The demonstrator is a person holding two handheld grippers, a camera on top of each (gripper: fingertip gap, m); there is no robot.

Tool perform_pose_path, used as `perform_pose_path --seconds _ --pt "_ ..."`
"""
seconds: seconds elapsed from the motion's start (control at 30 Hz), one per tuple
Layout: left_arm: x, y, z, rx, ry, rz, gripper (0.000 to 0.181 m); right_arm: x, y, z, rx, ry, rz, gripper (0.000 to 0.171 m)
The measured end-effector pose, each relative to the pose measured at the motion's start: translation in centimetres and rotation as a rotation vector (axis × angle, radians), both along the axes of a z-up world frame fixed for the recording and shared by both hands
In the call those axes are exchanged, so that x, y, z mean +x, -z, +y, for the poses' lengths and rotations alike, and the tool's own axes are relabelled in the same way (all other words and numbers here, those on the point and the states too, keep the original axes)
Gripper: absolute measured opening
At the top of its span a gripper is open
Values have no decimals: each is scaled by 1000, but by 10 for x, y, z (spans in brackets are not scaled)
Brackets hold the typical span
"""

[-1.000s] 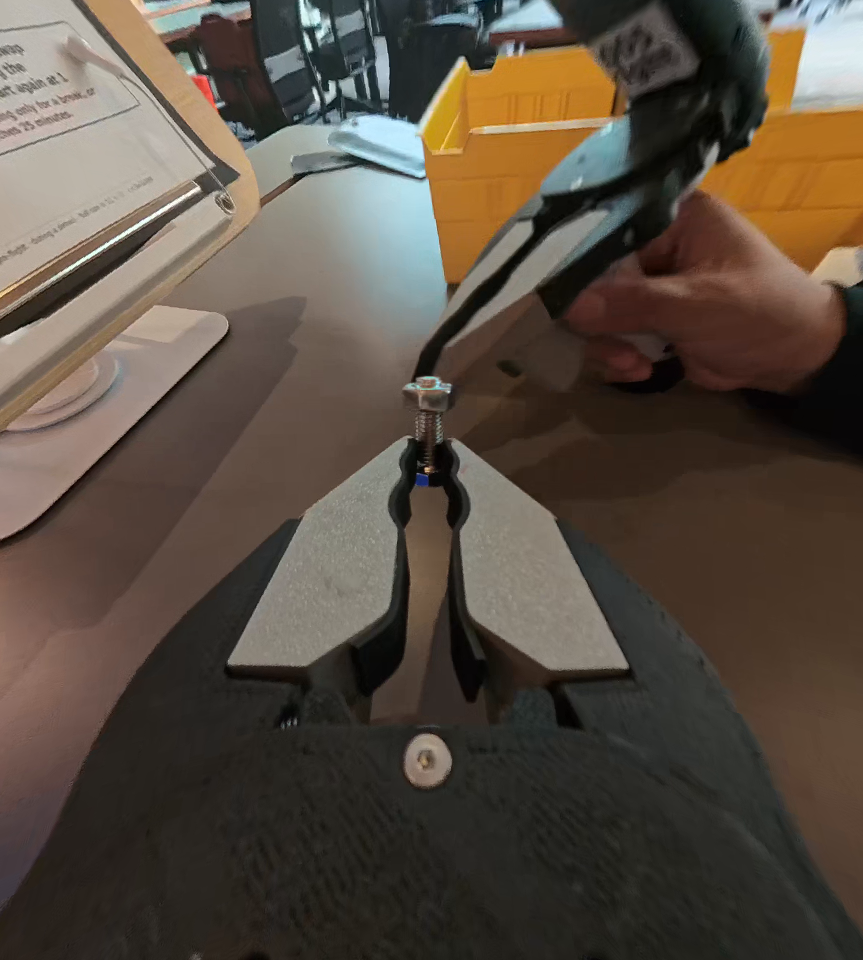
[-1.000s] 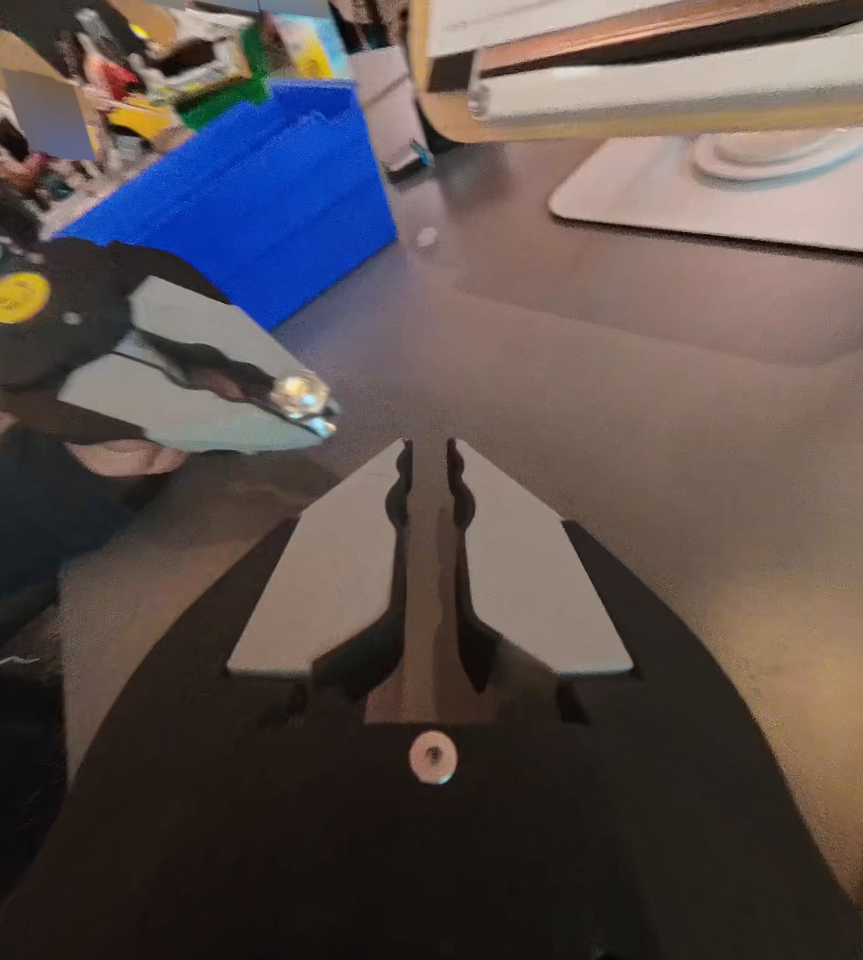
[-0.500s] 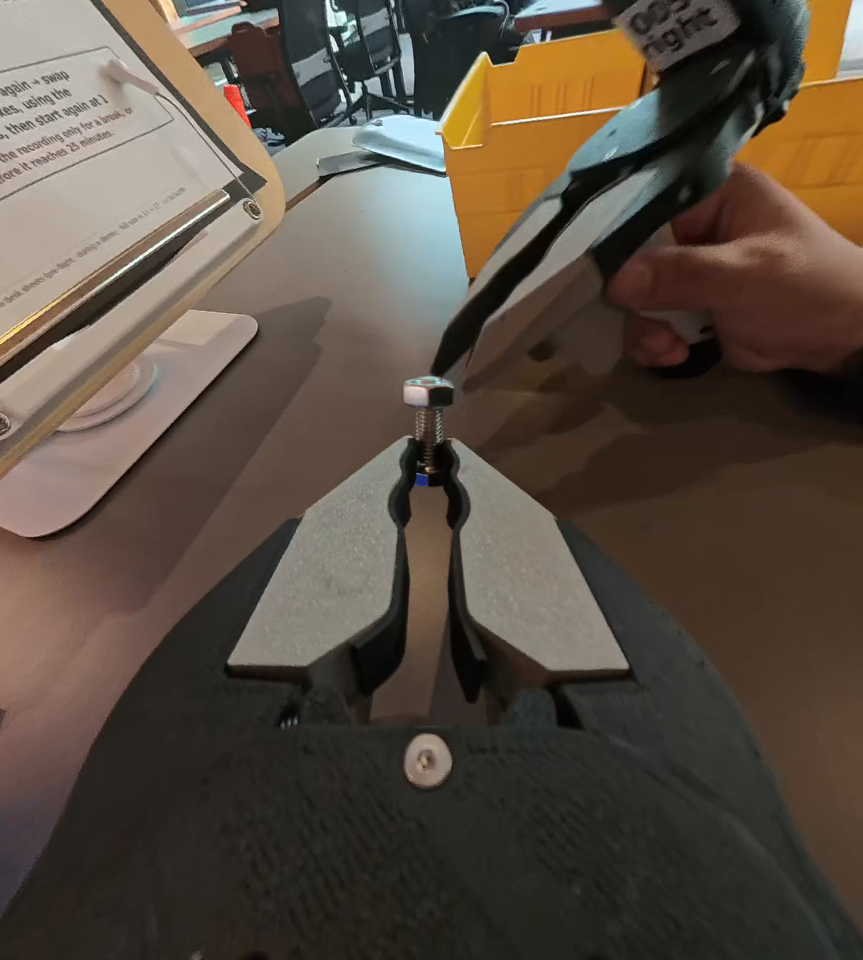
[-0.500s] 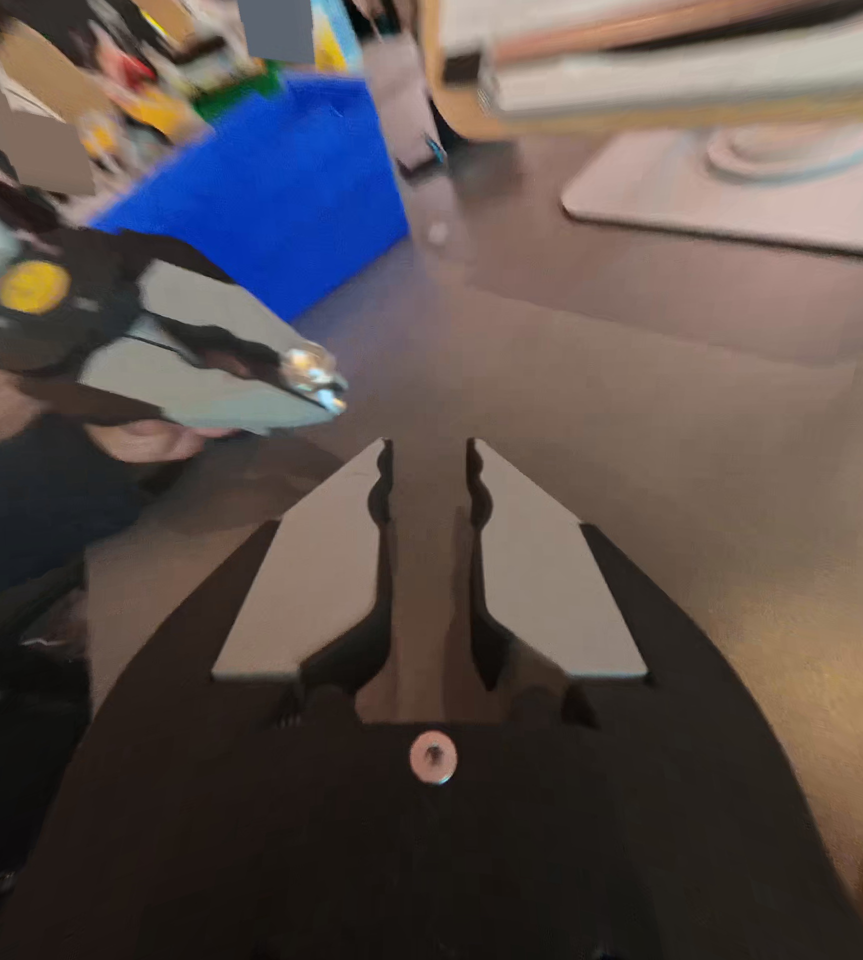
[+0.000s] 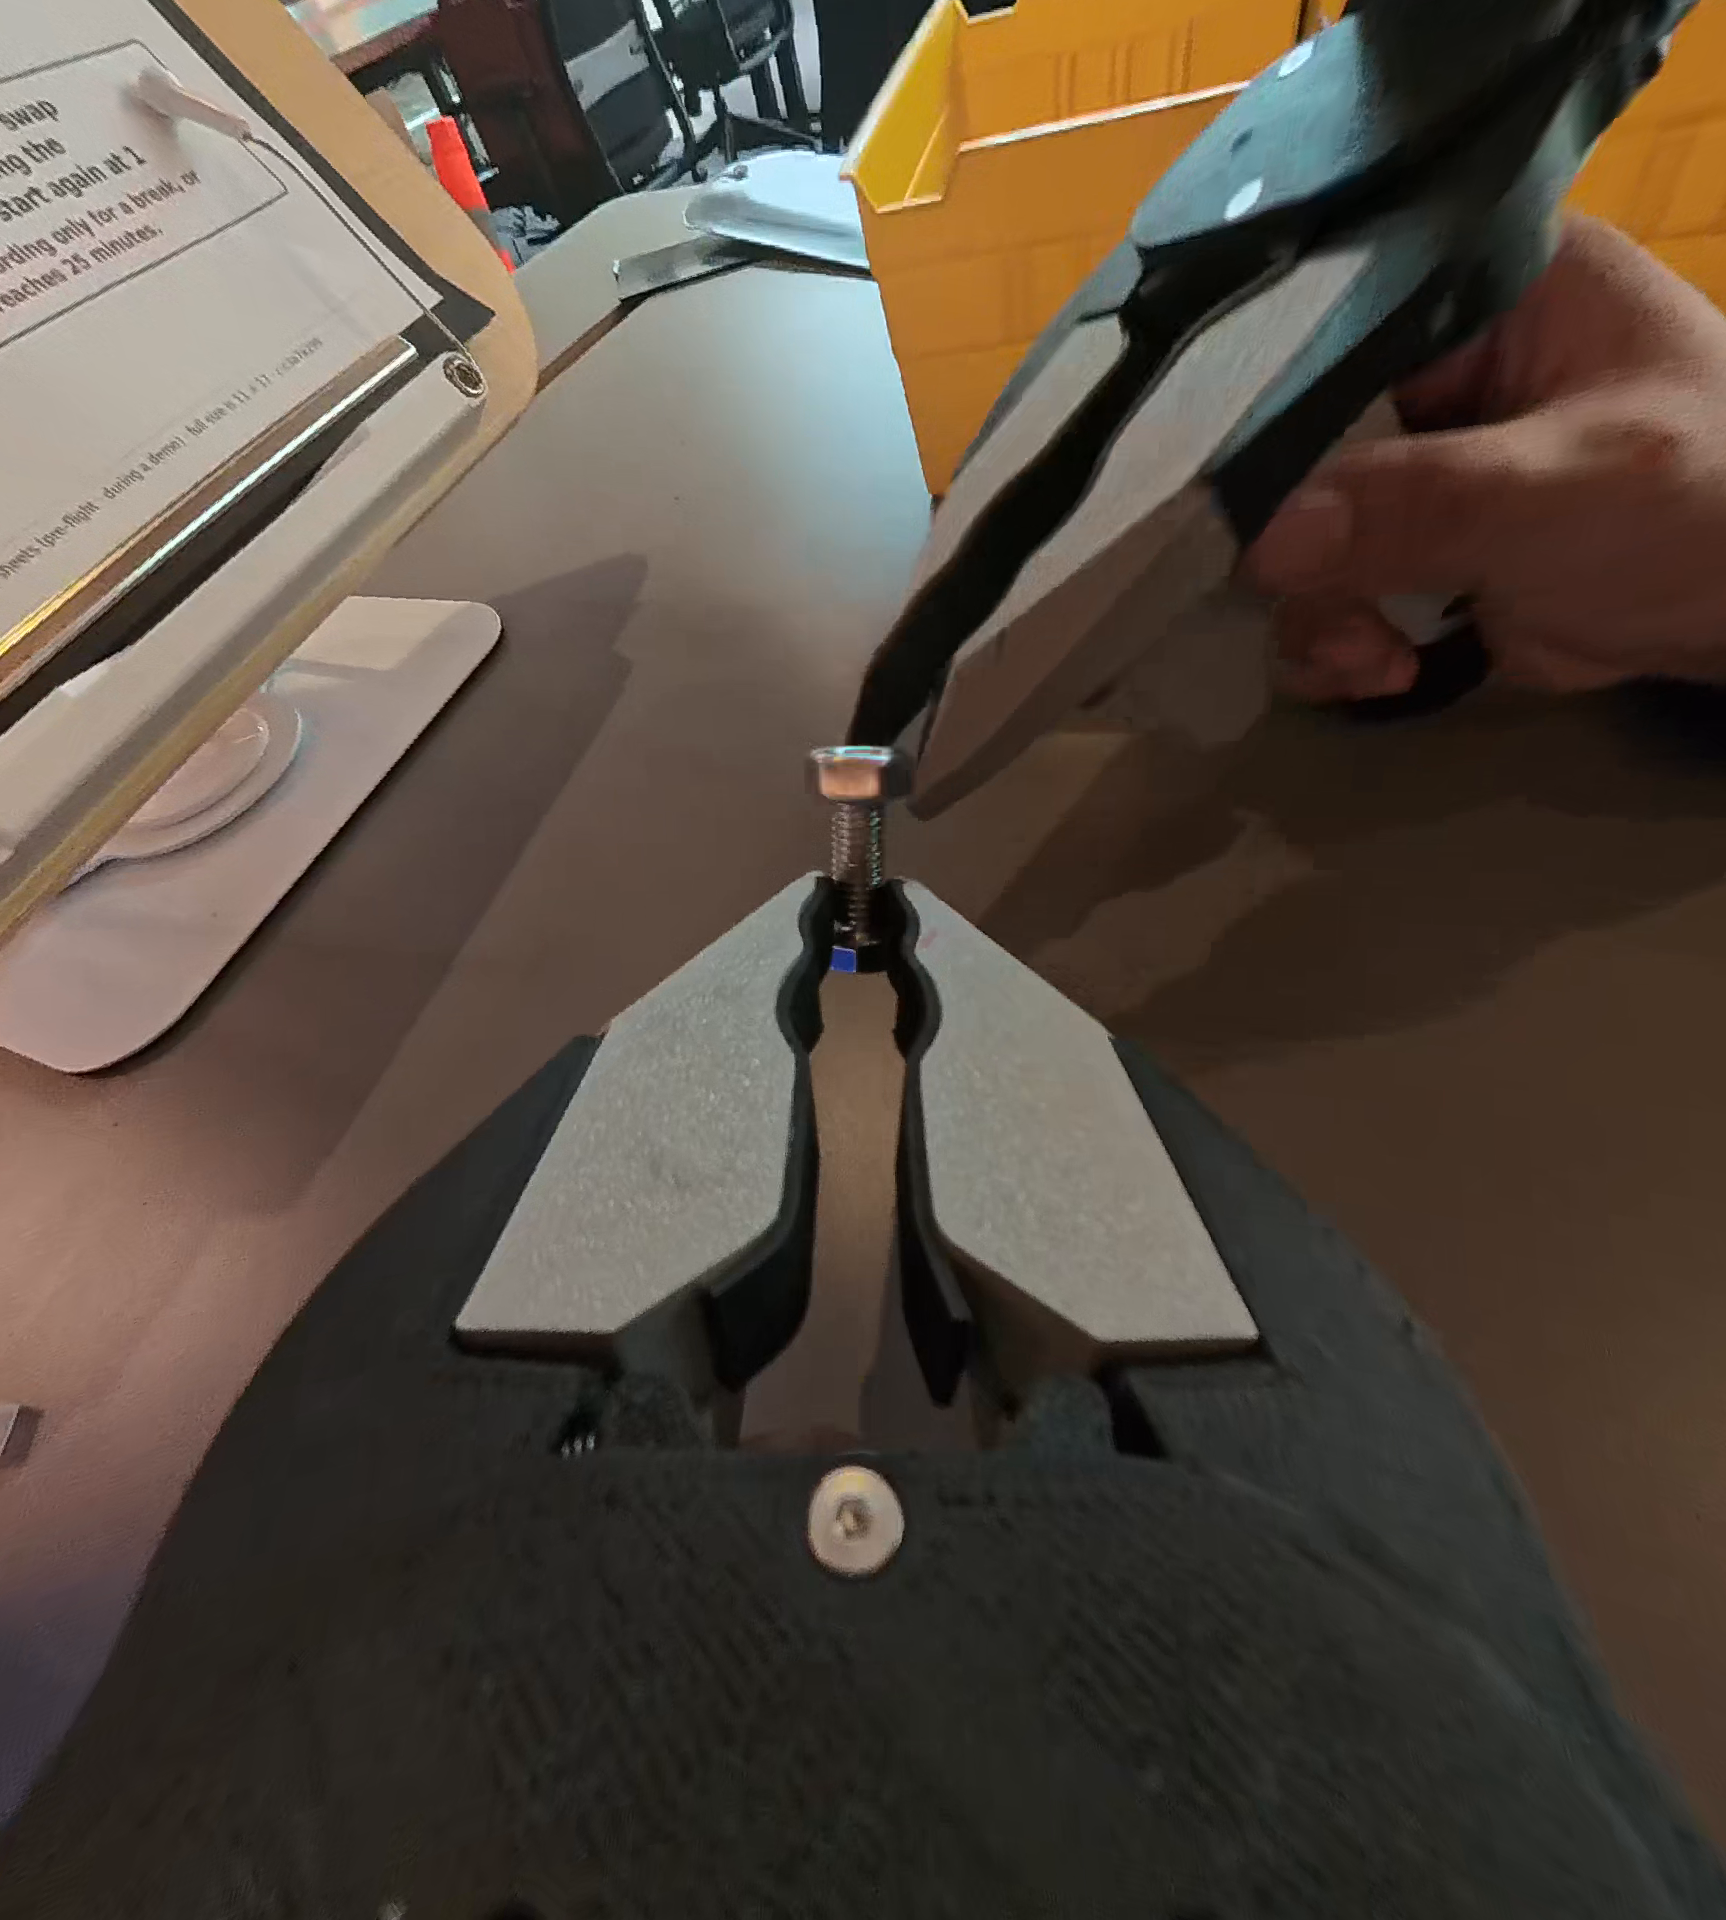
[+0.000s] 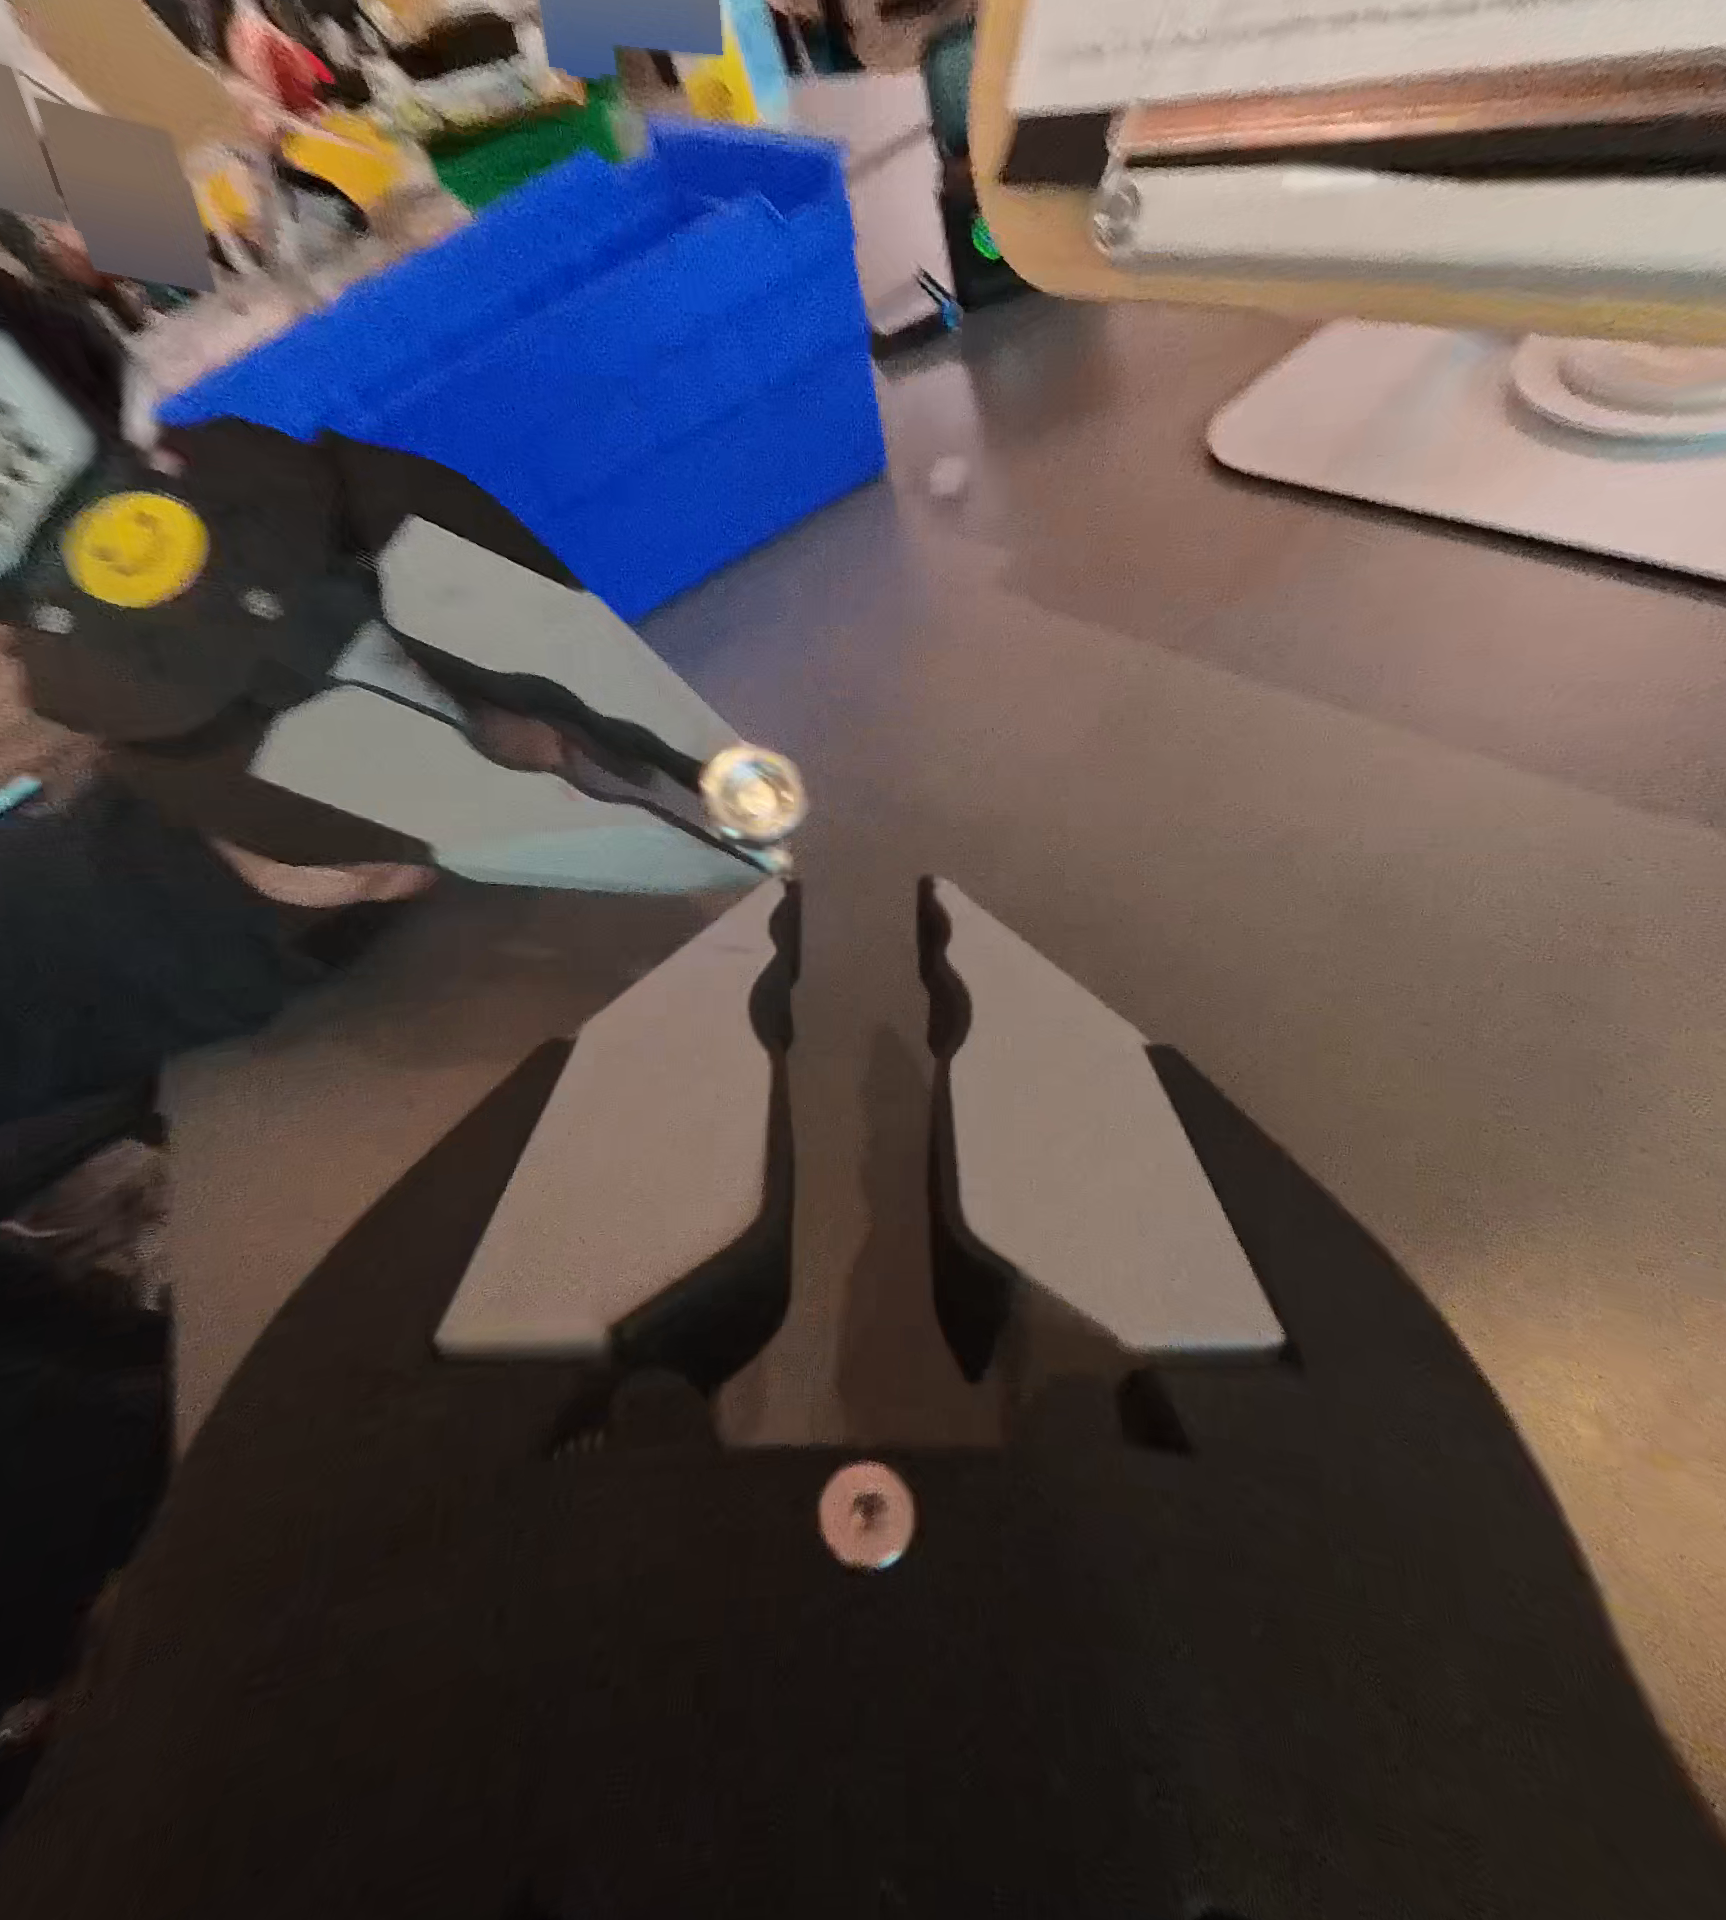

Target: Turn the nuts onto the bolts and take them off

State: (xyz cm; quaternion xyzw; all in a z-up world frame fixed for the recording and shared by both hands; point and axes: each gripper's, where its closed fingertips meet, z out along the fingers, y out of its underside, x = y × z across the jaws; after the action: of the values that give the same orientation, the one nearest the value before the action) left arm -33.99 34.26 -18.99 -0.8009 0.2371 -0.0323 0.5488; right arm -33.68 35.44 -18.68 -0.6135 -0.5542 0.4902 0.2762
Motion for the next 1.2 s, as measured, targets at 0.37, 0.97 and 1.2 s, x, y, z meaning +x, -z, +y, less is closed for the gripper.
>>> perform_pose_path --seconds 0.37,0.97,1.2 --pt "-3 -10 -1 32 -10 -47 7 -1 22 18 -58 97 -115 9" --pt "-13 2 3 5 -38 -15 7 5 -1 26 2 141 4 18" --pt "-9 7 12 -15 -24 27 7 3 -29 10 10 61 158 29"
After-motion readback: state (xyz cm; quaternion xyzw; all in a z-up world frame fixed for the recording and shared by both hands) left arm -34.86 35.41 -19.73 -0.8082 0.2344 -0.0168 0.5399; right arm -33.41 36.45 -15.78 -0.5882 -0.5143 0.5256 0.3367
